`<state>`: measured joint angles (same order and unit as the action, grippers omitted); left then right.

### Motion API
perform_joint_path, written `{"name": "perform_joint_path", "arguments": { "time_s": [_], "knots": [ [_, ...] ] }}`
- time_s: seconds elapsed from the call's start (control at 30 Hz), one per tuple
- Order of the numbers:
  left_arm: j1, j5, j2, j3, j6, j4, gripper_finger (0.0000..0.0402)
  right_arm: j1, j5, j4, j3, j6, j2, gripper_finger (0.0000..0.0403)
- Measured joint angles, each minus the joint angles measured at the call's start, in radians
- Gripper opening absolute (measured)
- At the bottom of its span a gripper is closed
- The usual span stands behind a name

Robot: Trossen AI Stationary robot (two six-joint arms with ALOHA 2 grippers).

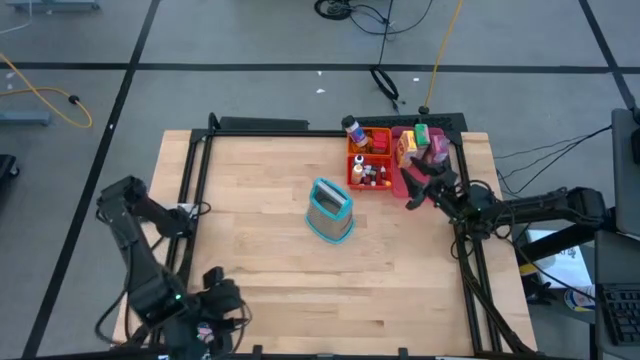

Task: Pick & Place Kitchen Items
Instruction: Put the blue cereal box into the red bin

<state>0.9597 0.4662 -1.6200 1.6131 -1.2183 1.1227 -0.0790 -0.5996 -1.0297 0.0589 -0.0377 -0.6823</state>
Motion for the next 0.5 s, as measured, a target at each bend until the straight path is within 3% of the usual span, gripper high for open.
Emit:
{"name": "perform_joint_path", "arguments": {
  "time_s": [0.2,0.5],
  "knots": [
    [0.081,-0.025,-0.062,0.000,-0.176,0.123,0.0179,0.041,0.000,-0.003,0.000,0.009,0.000,0.0233],
    [0.133,-0.161,-0.153,0.000,-0.219,0.097,0.0179,0.048,0.000,-0.006,0.000,0.028,-0.001,0.0232]
  ]
}}
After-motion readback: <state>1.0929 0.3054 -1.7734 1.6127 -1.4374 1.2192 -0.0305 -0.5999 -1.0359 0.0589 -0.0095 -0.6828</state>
